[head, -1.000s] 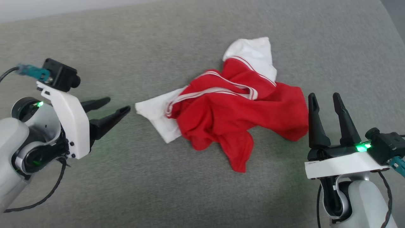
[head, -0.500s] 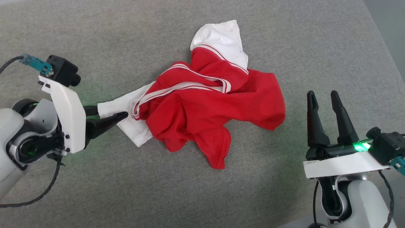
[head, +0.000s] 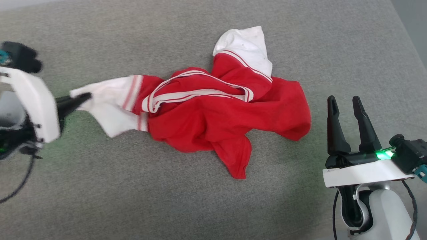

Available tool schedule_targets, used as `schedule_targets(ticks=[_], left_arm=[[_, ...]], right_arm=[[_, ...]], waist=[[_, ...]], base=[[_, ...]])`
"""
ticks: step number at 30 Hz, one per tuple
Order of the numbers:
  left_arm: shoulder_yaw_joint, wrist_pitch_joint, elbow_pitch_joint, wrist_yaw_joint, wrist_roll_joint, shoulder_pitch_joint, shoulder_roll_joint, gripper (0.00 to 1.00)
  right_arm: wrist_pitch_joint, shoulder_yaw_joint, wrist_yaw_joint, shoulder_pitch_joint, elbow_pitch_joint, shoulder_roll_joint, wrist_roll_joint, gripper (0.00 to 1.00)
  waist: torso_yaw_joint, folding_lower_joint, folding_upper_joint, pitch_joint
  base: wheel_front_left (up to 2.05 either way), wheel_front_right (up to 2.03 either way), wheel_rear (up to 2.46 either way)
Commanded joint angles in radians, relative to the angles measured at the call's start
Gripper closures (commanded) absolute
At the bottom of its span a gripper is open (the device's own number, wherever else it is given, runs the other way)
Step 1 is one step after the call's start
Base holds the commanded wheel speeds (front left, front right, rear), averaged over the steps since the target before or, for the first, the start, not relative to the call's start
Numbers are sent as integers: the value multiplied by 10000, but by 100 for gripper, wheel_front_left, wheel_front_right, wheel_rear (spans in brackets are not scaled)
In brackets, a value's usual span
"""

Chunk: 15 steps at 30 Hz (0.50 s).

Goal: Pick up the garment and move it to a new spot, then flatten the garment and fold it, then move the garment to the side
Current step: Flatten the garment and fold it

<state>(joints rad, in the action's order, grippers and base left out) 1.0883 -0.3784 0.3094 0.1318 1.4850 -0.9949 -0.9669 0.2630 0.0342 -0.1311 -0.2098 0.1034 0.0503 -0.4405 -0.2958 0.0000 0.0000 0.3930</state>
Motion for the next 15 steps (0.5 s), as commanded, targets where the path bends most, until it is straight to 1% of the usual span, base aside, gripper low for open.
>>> schedule_targets(ticks=[1,4,8,15], left_arm=[[-43,80,70,-23,63,-55,-155,100],[-98,380,450,-23,113,-13,-496,100],[1,679,1143,-23,-32,151,-796,100],[361,946,2678,-24,-344,412,-1034,100]], right_arm=[[24,19,5,40,30,6,59,0],[24,3,5,-25,103,6,109,0],[24,-3,5,-59,175,8,173,0],[24,-16,5,65,220,6,290,0]], waist=[[123,0,0,-90],[270,0,0,-182],[385,0,0,-312],[353,0,0,-504]], base=[[0,0,0],[0,0,0],[0,0,0],[0,0,0]])
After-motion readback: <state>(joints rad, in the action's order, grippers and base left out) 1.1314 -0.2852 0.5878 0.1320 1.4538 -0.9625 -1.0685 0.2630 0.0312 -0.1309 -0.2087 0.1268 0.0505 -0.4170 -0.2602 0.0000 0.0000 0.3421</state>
